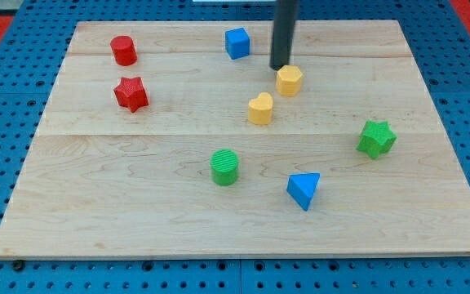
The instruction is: Push the yellow hexagon into the yellow heart
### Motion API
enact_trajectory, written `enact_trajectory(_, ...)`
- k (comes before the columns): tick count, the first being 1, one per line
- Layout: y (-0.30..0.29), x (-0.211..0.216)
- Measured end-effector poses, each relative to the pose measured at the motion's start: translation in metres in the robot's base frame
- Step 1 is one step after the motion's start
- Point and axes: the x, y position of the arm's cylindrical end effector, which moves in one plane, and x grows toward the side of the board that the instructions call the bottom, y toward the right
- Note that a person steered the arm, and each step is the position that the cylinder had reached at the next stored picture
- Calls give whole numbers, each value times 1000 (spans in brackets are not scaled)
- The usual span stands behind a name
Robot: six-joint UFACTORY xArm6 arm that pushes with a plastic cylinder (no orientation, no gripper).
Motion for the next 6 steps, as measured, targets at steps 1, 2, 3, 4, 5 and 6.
enact_trajectory(1,-4,19)
enact_trajectory(2,11,2)
enact_trajectory(3,16,-11)
enact_trajectory(4,42,12)
enact_trajectory(5,23,39)
enact_trajectory(6,62,-7)
